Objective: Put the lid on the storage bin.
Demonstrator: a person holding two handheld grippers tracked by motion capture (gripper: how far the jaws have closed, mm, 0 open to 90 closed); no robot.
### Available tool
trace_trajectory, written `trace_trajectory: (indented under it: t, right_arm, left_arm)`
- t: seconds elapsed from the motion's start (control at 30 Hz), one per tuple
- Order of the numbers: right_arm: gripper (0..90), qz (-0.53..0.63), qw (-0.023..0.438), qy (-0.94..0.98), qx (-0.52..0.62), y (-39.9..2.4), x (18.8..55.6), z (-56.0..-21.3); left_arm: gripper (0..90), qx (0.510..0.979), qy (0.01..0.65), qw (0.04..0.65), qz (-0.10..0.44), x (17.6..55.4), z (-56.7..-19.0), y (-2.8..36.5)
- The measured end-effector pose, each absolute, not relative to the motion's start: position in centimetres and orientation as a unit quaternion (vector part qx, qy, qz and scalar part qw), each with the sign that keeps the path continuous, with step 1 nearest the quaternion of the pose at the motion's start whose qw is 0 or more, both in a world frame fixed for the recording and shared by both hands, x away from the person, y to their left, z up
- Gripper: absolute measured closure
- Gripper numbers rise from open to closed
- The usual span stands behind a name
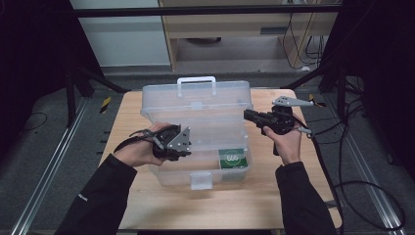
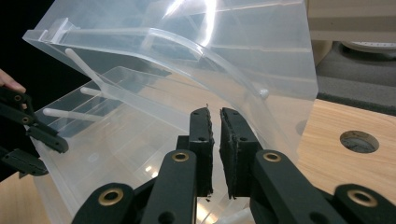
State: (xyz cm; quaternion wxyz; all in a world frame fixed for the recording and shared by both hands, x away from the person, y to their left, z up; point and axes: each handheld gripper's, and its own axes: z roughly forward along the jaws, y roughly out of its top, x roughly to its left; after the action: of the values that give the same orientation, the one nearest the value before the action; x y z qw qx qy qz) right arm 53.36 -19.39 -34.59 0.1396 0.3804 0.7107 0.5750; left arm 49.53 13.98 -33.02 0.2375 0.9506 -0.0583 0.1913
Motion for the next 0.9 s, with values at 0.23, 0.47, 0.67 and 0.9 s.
trace_trajectory:
  t: [0.23,0.47,0.67,0.9]
  right_arm:
    - [83.8,0.575,0.138,0.712,0.379,-19.5,53.2,-34.6]
    - [88.5,0.574,0.134,0.713,0.379,-19.6,52.9,-34.8]
    - [90.0,0.574,0.129,0.716,0.376,-19.7,52.8,-34.9]
    - [90.0,0.573,0.125,0.718,0.375,-19.8,52.6,-35.1]
  left_arm:
    - [57.4,0.938,-0.020,0.295,0.179,49.6,-33.0,14.1]
    - [53.8,0.922,0.016,0.353,0.157,49.3,-33.5,14.1]
    - [49.6,0.911,0.033,0.382,0.152,48.8,-34.0,14.2]
    - [49.1,0.886,0.078,0.427,0.161,47.8,-34.6,15.2]
